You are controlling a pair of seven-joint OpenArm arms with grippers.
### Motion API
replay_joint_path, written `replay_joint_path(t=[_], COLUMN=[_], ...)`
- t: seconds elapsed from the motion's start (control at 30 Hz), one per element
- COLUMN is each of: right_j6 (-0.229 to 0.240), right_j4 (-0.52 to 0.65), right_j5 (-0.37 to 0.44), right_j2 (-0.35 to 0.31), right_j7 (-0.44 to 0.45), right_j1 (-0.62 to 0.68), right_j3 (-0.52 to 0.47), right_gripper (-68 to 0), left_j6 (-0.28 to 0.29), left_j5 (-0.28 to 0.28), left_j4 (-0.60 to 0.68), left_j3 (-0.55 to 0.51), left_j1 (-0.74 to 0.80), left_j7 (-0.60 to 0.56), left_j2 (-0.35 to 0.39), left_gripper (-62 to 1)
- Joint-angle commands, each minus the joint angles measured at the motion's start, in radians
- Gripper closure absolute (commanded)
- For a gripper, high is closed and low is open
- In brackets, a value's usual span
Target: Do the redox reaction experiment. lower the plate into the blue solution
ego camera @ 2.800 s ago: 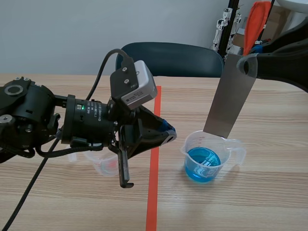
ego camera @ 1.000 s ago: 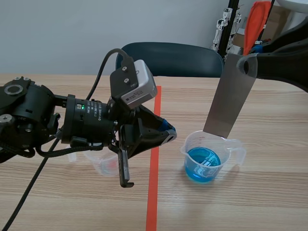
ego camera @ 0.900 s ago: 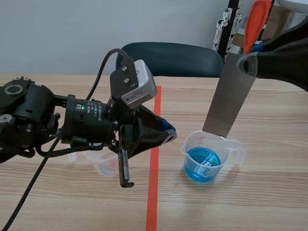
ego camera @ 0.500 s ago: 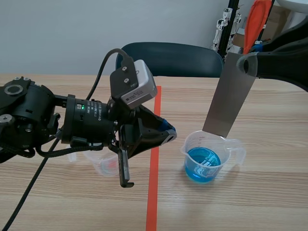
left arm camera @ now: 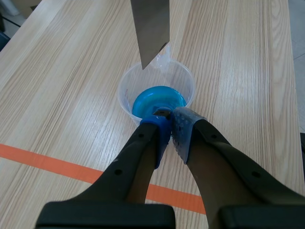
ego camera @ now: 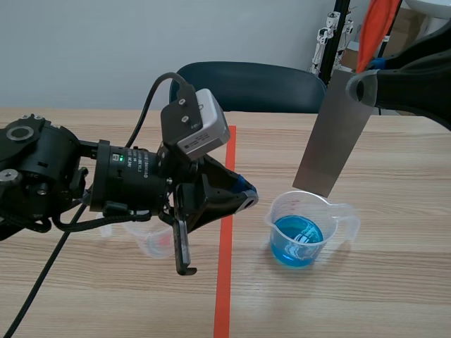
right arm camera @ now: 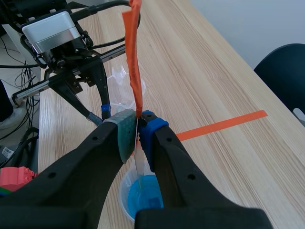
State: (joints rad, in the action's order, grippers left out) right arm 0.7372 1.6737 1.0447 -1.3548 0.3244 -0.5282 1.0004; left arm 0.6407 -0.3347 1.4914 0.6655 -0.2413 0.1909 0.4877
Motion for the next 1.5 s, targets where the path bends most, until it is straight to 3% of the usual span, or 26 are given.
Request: replay_joint_path(t=[0.0, 0.53, 0.83, 0.97, 1.0, 1.17, 1.27, 1.47], right_j6=[0.008, 0.008, 0.008, 0.005, -0.016, -0.090, -0.092, -0.091], right_j4=[0.014, 0.014, 0.014, 0.014, 0.014, 0.008, -0.002, -0.051], right_j5=[0.015, 0.014, -0.014, -0.020, -0.020, -0.063, -0.098, -0.100], right_j2=[-0.013, -0.014, -0.013, -0.013, -0.013, 0.010, 0.032, 0.094], right_j7=[0.022, 0.014, 0.011, 0.013, 0.015, 0.015, 0.011, -0.024], right_j1=[-0.015, -0.014, -0.014, 0.015, 0.026, 0.063, 0.066, 0.066], right_j3=[-0.020, -0.020, -0.020, -0.020, -0.020, -0.020, -0.020, -0.020], right_gripper=[-0.6, -0.6, -0.6, -0.6, -0.6, -0.6, -0.6, -0.6], left_j6=[-0.002, -0.002, -0.004, -0.048, -0.060, -0.077, -0.077, -0.087], left_j5=[-0.013, -0.013, -0.009, -0.010, -0.010, -0.001, 0.031, 0.172], left_j4=[0.007, 0.007, 0.008, 0.008, 0.008, 0.008, 0.008, 0.007], left_j3=[-0.002, -0.003, -0.072, -0.149, -0.174, -0.329, -0.426, -0.594], left_j1=[0.000, 0.005, 0.142, 0.249, 0.281, 0.464, 0.581, 0.832], left_j7=[-0.011, -0.042, -0.204, -0.233, -0.235, -0.252, -0.322, -0.603], left_j2=[-0.002, 0.017, 0.140, 0.183, 0.193, 0.224, 0.227, 0.213], left_gripper=[-4.4, -5.0, -33.0, -44.2, -46.5, -53.9, -58.6, -60.3])
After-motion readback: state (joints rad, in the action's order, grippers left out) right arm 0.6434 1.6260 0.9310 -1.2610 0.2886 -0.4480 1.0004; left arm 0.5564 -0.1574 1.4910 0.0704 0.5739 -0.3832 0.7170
